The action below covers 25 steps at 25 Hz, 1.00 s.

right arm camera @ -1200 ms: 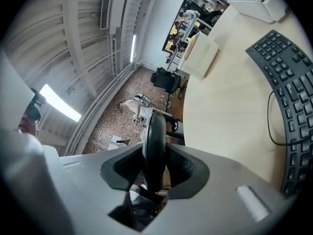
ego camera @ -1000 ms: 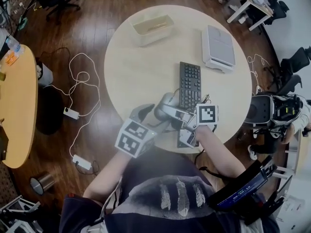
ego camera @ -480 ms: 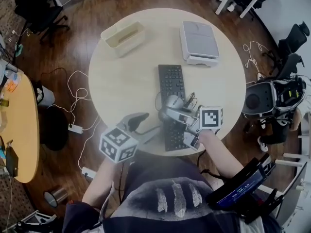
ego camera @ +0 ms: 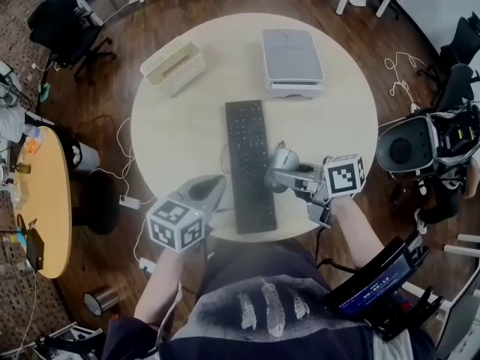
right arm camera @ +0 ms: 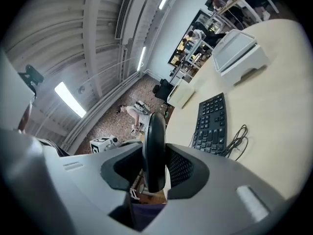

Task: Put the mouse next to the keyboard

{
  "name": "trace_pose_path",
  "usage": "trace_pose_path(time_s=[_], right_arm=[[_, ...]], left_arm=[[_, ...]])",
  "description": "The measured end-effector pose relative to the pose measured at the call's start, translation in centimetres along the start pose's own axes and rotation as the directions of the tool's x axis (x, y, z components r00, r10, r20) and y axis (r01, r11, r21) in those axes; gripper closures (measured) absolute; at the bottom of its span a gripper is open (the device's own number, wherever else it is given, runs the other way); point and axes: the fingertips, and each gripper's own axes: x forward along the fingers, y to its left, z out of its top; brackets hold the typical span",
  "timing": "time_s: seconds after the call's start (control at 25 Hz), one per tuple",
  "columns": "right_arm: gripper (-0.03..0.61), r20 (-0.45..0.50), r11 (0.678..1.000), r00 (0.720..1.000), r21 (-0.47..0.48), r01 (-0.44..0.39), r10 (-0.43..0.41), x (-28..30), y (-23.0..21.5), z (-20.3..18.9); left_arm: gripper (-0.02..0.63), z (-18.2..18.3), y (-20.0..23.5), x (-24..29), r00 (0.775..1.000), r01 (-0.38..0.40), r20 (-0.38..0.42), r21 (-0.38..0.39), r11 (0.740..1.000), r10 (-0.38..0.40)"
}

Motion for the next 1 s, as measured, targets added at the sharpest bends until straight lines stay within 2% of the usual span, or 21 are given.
trace_pose_path(time_s=[0.12, 0.36, 0.68, 1.0], right_arm=[[0.442, -0.058, 0.999, 0.998, -0.029, 0.014, -0.016, -1.2, -1.3, -0.5], [0.442, -0.125, 0.999, 0.992, 0.031, -0.006, 0.010, -2.7, -3.3, -1.9], [0.441, -0.172, 0.998, 0.985, 0.052, -0.025, 0.034, -4.0, -4.8, -2.8], [0.440, -0.261, 0.993, 0.963, 0.068, 0.092, -0.071, -4.2, -9.0, -4.4]], left_arm=[[0.615, 0.5, -0.8, 0.2, 0.999, -0.038, 0.007, -0.004, 0.999, 0.038], [0.615, 0.7, -1.4, 0.4, 0.991, -0.131, 0.020, -0.004, 0.991, 0.131], [0.615, 0.3, -2.8, 1.4, 0.983, -0.181, 0.021, -0.046, 0.982, 0.182], [0.614, -0.7, -2.3, 1.9, 0.987, -0.161, -0.012, -0.090, 0.983, 0.160]])
